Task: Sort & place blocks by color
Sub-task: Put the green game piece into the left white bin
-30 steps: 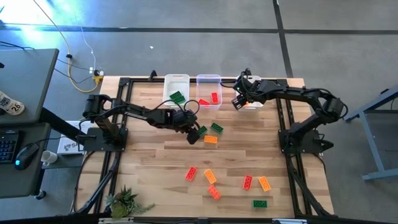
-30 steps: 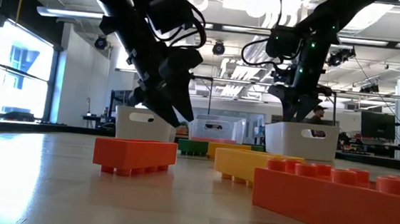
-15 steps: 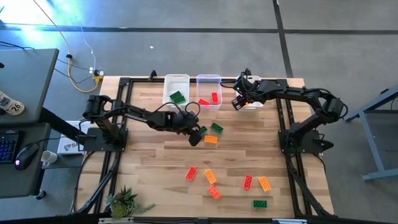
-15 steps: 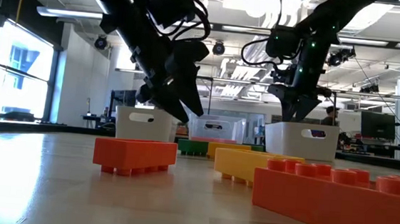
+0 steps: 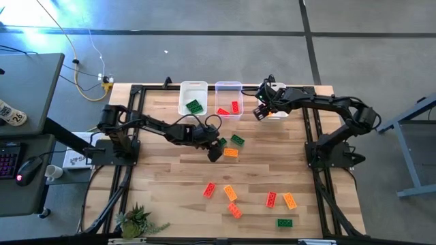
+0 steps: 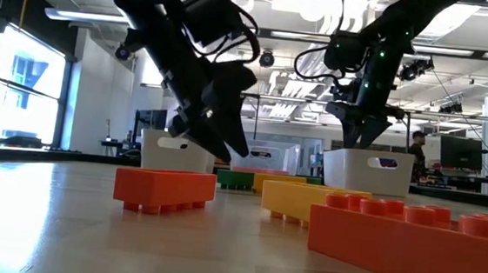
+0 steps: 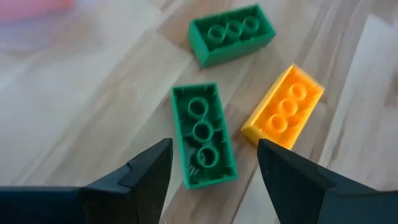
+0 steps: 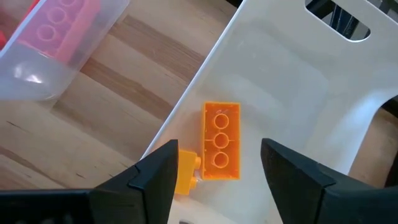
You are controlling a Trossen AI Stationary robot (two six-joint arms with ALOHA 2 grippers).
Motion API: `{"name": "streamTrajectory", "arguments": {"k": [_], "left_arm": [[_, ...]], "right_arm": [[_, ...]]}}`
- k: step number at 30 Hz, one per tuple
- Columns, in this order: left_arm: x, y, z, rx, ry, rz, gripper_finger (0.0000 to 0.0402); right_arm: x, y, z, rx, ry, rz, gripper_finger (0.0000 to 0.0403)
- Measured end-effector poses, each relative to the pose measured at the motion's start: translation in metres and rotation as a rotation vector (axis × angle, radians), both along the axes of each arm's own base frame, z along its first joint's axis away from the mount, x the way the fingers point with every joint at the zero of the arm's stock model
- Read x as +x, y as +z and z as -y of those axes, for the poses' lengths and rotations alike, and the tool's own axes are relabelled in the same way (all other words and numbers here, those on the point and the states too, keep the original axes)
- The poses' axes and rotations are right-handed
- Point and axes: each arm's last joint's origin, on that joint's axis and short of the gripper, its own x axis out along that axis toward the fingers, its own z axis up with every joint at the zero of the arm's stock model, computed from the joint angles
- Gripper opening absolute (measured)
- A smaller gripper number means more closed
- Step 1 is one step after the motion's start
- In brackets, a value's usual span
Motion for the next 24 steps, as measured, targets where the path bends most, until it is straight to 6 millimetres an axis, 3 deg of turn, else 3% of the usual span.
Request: {"name": "streamTrajectory", "arguments": {"k": [11,18,24], "left_arm": [[0.005,-0.021,-0.001,0.012,-0.009,-0.039,0.0223],[0.004,-0.02,-0.004,0.115,0.032,-0.063,0.0223],[0.002,-0.029,-0.005,0.091,-0.008,-0.108,0.0223]], "right_arm": [[0.0,0.0,0.0,-0.001,0.0,0.002,0.0216],[0.0,0.0,0.0,0.0,0.0,0.002,0.0216],[0.0,0.0,0.0,0.007,0.004,0.007,0.0216]]}}
